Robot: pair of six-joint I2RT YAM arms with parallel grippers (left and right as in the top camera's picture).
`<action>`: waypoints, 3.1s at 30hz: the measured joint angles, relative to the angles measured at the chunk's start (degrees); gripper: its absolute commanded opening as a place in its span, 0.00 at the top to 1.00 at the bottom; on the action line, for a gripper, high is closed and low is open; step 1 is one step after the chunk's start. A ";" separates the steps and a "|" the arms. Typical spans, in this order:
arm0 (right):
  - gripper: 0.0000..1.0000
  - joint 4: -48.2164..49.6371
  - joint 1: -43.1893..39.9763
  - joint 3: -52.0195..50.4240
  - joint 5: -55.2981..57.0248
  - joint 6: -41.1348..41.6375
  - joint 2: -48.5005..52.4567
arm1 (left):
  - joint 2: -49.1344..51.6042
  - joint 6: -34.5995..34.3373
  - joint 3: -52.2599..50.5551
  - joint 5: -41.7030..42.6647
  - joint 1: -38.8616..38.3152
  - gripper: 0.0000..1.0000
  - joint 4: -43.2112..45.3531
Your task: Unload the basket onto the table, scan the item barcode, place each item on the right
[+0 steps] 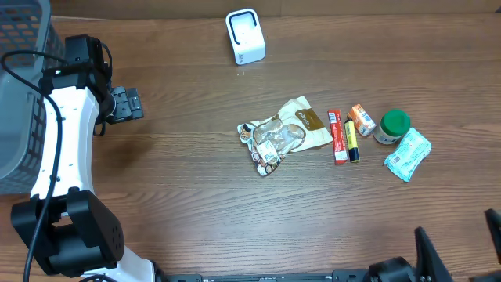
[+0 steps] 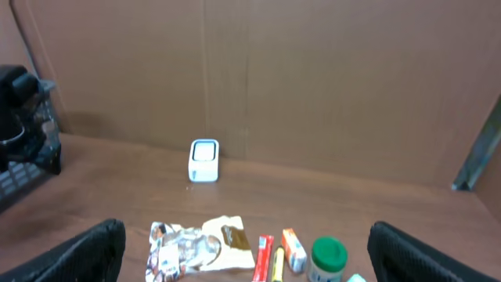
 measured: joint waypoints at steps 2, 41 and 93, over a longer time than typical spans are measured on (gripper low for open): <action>0.00 4.09 -1.09 -5.44 -1.03 0.02 -2.78 | 0.00 0.00 0.00 0.00 0.00 0.00 0.00; 0.00 61.68 -7.50 -73.24 -9.53 11.21 -14.36 | 0.00 0.00 0.00 0.00 0.00 0.00 -0.02; 0.00 61.70 -10.47 -73.24 -9.27 10.40 -14.36 | -11.19 0.00 -0.26 0.02 -1.70 0.00 -0.02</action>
